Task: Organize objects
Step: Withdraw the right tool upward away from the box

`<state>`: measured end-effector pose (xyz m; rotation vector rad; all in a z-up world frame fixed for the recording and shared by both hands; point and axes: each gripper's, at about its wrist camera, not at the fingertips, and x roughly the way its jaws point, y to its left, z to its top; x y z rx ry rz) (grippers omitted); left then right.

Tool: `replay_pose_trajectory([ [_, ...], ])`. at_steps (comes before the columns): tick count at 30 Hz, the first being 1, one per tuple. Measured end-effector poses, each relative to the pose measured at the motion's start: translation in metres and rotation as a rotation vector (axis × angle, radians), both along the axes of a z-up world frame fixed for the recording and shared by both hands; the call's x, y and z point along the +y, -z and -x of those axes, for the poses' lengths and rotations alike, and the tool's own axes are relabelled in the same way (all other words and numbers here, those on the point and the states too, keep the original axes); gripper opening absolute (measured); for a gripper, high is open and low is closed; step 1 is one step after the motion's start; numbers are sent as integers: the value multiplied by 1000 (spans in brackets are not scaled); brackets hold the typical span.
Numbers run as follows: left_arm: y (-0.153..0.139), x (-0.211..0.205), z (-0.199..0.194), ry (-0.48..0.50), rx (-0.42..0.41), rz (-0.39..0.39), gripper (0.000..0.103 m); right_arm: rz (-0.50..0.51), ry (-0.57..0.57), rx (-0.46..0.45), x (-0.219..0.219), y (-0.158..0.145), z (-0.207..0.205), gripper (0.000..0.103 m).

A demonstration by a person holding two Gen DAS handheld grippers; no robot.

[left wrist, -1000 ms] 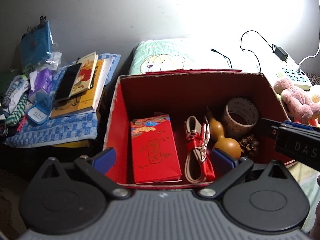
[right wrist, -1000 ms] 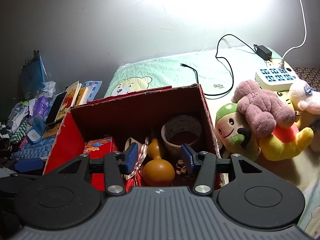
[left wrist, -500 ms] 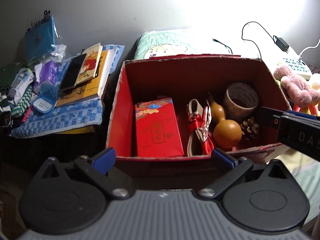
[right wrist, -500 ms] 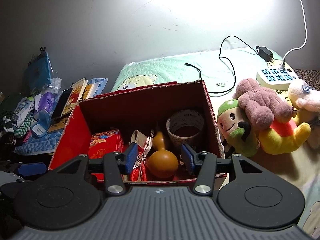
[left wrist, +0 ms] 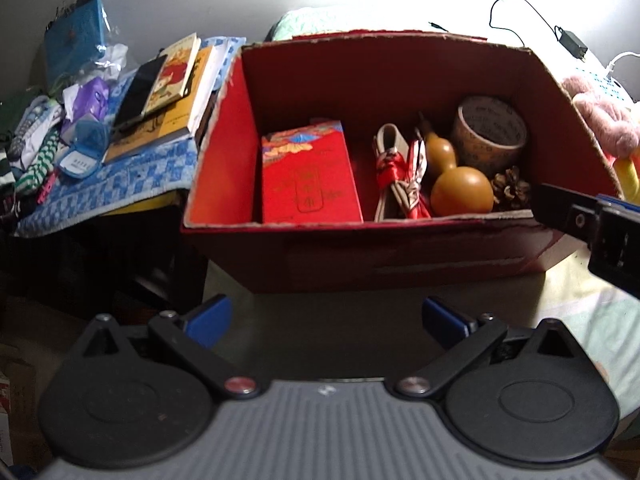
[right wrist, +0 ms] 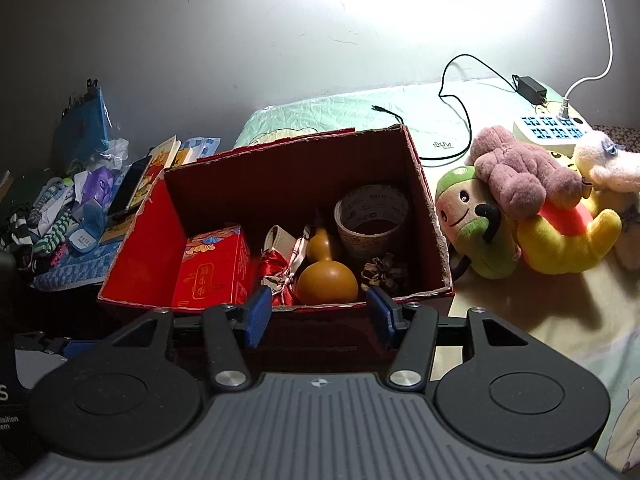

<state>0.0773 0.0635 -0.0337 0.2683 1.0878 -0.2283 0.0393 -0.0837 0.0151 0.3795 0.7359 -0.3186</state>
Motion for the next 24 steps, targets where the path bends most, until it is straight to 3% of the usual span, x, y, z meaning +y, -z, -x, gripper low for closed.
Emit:
replay_pose_trajectory([
  [24, 26, -1, -3, -11, 70, -49, 102, -87, 1, 117, -3, 31, 6, 56],
])
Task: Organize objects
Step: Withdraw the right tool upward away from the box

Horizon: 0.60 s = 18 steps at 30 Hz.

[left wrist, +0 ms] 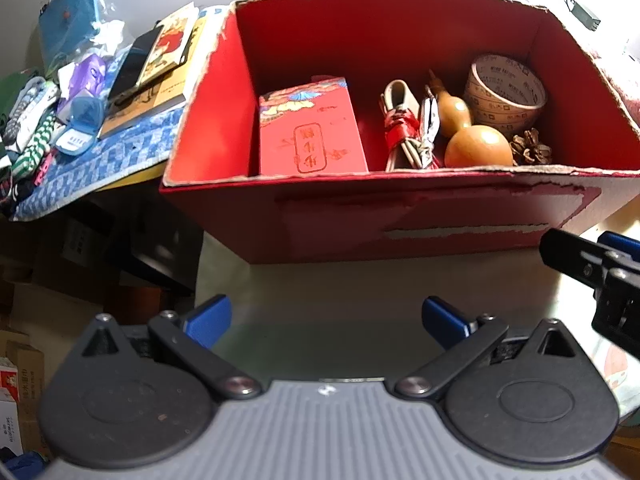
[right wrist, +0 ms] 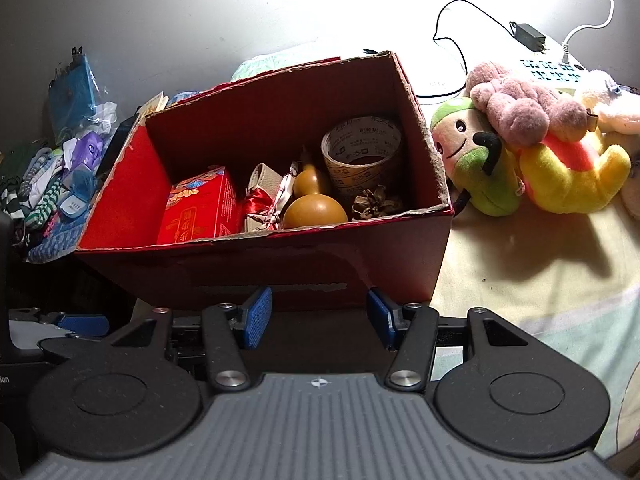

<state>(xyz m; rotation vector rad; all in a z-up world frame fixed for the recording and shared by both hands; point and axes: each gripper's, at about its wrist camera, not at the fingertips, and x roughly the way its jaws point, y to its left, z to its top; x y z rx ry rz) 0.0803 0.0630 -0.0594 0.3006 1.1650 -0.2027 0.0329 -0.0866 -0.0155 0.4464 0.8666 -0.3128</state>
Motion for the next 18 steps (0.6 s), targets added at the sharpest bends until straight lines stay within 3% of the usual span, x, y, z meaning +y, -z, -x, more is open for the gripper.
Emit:
replay_pose_trajectory([
  [18, -12, 6, -5, -5, 15, 33, 101, 4, -9, -6, 2, -8, -6, 56],
])
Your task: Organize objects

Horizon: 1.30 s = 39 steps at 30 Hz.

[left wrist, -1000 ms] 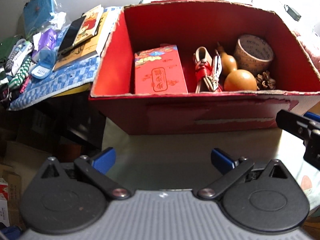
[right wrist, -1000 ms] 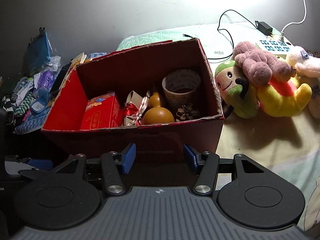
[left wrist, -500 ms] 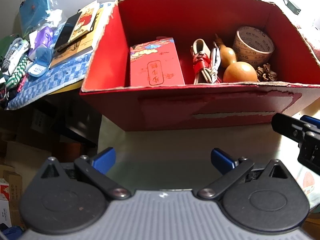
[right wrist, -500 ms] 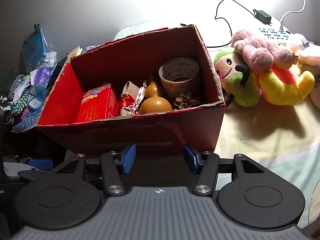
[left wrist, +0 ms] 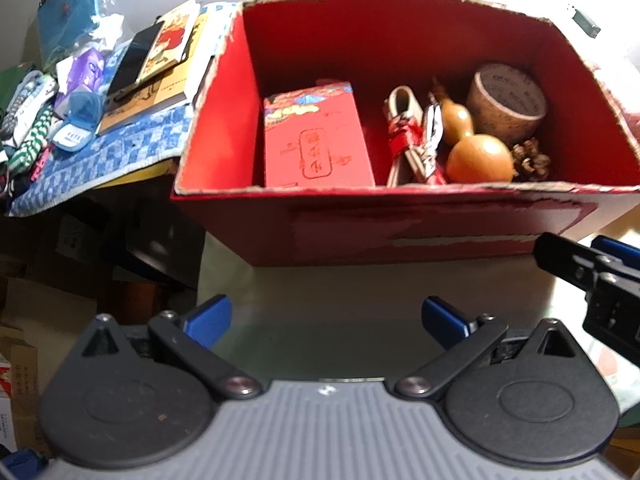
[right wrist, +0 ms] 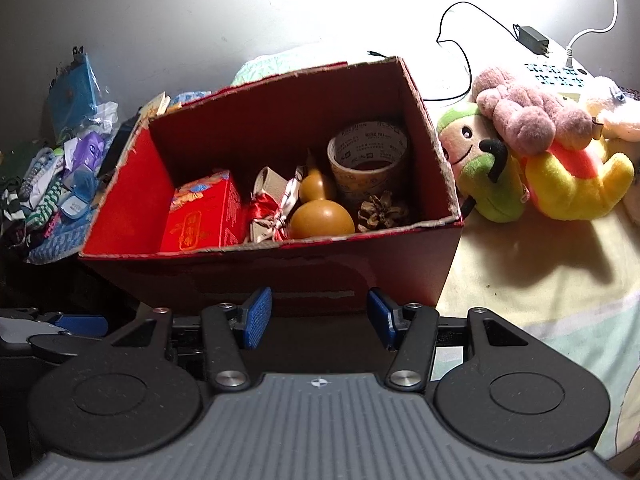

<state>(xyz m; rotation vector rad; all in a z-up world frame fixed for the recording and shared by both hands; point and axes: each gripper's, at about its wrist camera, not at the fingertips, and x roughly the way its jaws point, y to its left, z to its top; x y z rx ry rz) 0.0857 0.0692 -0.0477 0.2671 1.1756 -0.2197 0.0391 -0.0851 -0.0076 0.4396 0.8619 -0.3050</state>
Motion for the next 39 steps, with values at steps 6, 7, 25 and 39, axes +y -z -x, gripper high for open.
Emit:
replay_pose_trajectory([
  [6, -25, 1, -1, 24, -35, 28, 101, 3, -4, -51, 2, -19, 5, 56],
  [7, -29, 0, -1, 28, -46, 29, 101, 4, -4, -60, 1, -22, 5, 56],
  [25, -81, -12, -30, 54, -218, 21, 101, 80, 73, -177, -16, -66, -16, 56],
  [39, -63, -7, -50, 32, -192, 21, 101, 106, 82, -134, -13, -53, -31, 56],
])
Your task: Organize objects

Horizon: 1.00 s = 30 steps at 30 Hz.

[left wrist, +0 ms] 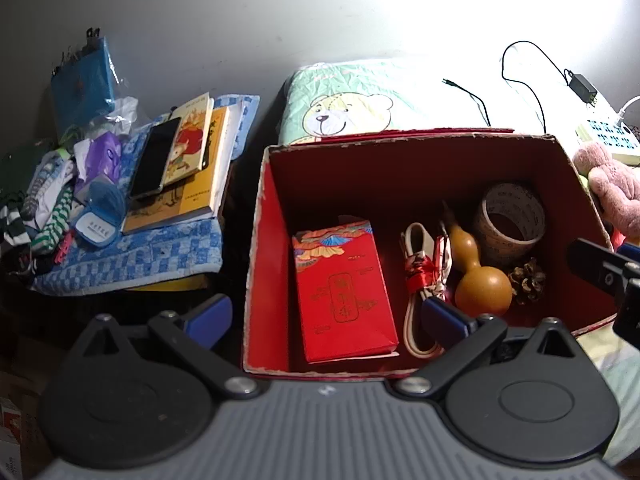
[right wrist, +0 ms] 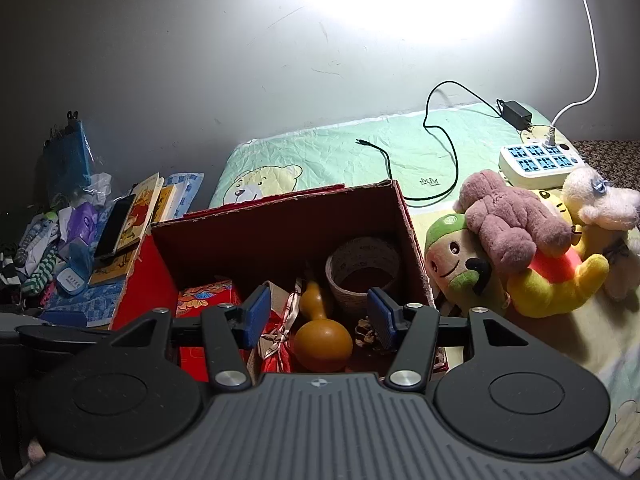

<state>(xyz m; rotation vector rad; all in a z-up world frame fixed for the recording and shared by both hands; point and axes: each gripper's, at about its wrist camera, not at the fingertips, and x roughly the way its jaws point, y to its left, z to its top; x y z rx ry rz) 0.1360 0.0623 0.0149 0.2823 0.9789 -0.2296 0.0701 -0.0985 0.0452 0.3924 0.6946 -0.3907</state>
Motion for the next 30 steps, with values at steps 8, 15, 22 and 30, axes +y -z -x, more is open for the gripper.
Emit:
replay_pose_trajectory([
  [8, 17, -2, -9, 2, 22, -12, 101, 1, 7, 33, -3, 11, -12, 56],
  [15, 22, -5, -20, 2, 14, -15, 101, 17, 0, 50, -7, 17, -26, 56],
  [22, 29, -11, -29, 2, 5, -16, 101, 11, -4, 68, -15, 24, -37, 57],
  [30, 30, -16, -29, 13, 3, -1, 102, -8, -1, 84, -21, 31, -42, 58],
])
